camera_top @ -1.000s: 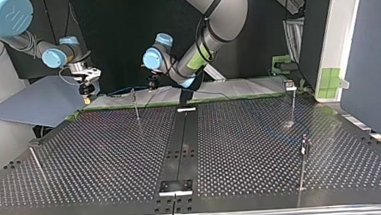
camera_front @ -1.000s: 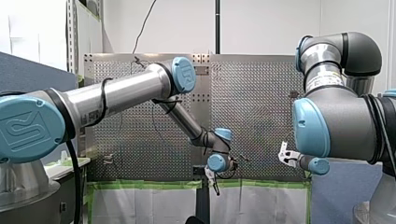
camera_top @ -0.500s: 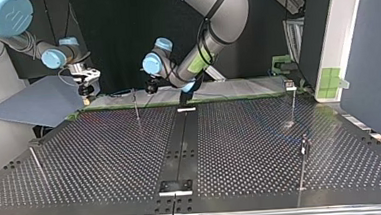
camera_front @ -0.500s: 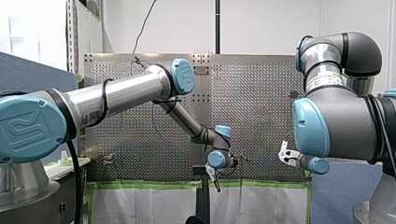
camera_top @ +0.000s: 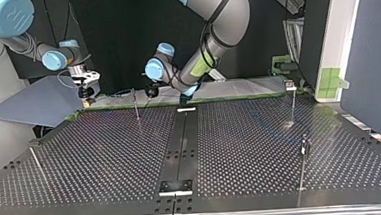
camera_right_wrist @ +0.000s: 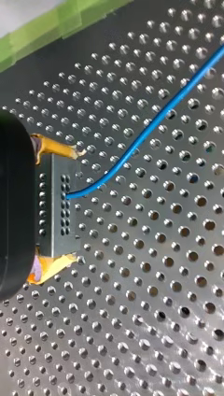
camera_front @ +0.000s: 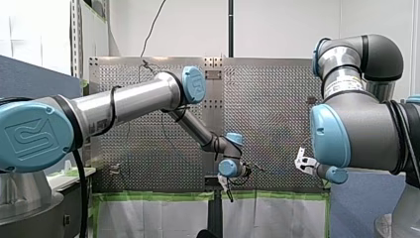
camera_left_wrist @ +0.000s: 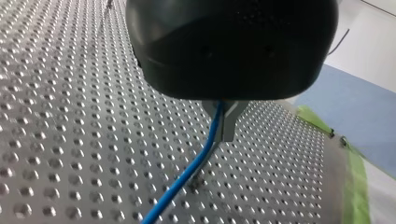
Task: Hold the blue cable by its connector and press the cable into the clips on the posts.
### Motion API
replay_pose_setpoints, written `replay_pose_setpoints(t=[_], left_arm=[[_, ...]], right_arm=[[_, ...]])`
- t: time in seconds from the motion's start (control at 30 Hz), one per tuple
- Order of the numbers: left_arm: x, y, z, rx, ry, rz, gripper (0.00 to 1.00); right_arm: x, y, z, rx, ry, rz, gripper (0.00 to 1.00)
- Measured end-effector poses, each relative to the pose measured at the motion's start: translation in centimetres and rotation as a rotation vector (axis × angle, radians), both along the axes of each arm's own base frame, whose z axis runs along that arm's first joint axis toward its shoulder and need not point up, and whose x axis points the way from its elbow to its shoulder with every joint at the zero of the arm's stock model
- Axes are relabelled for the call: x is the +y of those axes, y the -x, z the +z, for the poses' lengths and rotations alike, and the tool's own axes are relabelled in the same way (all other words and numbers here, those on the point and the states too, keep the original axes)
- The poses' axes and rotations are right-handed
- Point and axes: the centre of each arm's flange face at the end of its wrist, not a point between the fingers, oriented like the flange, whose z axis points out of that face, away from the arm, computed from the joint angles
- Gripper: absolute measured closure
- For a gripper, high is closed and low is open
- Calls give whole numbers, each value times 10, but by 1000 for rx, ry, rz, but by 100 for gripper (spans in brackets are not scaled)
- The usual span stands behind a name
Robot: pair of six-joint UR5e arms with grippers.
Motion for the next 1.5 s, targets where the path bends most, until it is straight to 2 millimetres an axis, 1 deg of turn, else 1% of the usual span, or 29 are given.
replay_pose_setpoints(t=[0.07,0.17,0.37,0.6,0.77,1.0,1.27,1.5], left_arm=[[1,-4,-5,11,-5,0,100],[3,-12,-6,14,-3,0,100],[13,-20,-11,29,-2,3,100],[23,-32,-10,28,5,16,100],[25,-40,-5,18,14,23,100],[24,-44,-2,15,27,14,100],[32,-49,-3,22,21,43,100],[33,-51,-2,12,16,53,100]], right_arm=[[-1,-1,1,-8,5,1,100],[-4,-2,3,-21,16,1,100],[-9,-1,6,-34,28,-12,100],[-18,1,10,-57,36,-53,100],[-24,0,12,-65,46,-65,100],[-32,-1,3,-59,48,-67,100],[-42,-2,-4,-59,52,-65,100],[-48,-3,-8,-59,58,-69,100]])
